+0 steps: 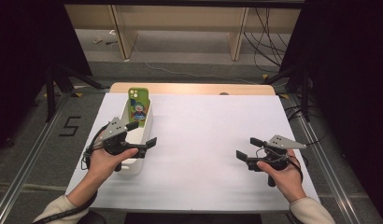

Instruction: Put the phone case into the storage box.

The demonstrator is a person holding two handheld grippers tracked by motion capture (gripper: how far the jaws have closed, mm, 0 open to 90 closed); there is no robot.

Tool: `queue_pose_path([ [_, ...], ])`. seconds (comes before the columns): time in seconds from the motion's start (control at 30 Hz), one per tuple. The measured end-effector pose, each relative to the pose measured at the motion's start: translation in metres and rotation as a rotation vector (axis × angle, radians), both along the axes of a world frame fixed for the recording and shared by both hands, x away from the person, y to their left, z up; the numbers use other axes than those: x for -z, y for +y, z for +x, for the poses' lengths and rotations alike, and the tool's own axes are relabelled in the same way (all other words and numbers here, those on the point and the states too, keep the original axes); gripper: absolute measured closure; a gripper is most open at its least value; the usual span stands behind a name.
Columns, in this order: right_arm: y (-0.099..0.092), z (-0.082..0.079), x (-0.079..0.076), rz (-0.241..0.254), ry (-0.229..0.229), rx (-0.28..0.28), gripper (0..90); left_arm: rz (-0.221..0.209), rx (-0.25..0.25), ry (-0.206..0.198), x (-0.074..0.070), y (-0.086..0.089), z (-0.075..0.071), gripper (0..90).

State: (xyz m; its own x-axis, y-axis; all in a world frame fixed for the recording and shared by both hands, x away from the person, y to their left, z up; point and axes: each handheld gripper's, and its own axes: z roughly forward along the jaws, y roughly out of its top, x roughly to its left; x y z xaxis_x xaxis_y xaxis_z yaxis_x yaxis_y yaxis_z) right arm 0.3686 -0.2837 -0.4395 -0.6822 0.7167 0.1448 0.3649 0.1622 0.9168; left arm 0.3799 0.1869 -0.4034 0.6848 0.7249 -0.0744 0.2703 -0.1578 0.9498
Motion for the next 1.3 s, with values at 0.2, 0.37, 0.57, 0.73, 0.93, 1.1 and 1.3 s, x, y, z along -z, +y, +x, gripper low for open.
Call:
queue_pose_path([
  [0.2, 0.000, 0.000, 0.000, 0.001, -0.001, -0.001, 16.0, 0.005, 0.000, 0.008, 0.003, 0.002, -0.003, 6.4],
  [0.37, -0.002, -0.002, 0.000, 0.002, -0.003, 0.002, 16.1, 0.006, 0.001, 0.005, 0.004, 0.003, -0.005, 6.4],
  [0.57, -0.004, -0.002, 0.001, 0.000, -0.003, 0.006, 16.0, 0.015, -0.006, 0.004, 0.007, 0.005, -0.007, 6.3],
  [0.73, -0.003, -0.002, 0.000, 0.000, -0.002, 0.004, 16.0, 0.020, -0.004, 0.001, 0.008, 0.006, -0.008, 6.3],
  [0.93, -0.003, -0.003, 0.001, 0.000, -0.003, 0.003, 16.0, 0.025, -0.009, 0.005, 0.010, 0.009, -0.009, 6.3],
  [1.1, -0.002, -0.003, 0.001, -0.002, -0.001, 0.000, 16.0, 0.023, -0.009, 0.004, 0.010, 0.009, -0.009, 6.3],
  [1.3, -0.002, -0.003, 0.001, -0.005, -0.003, -0.003, 16.1, 0.021, -0.014, 0.012, 0.012, 0.008, -0.009, 6.3],
])
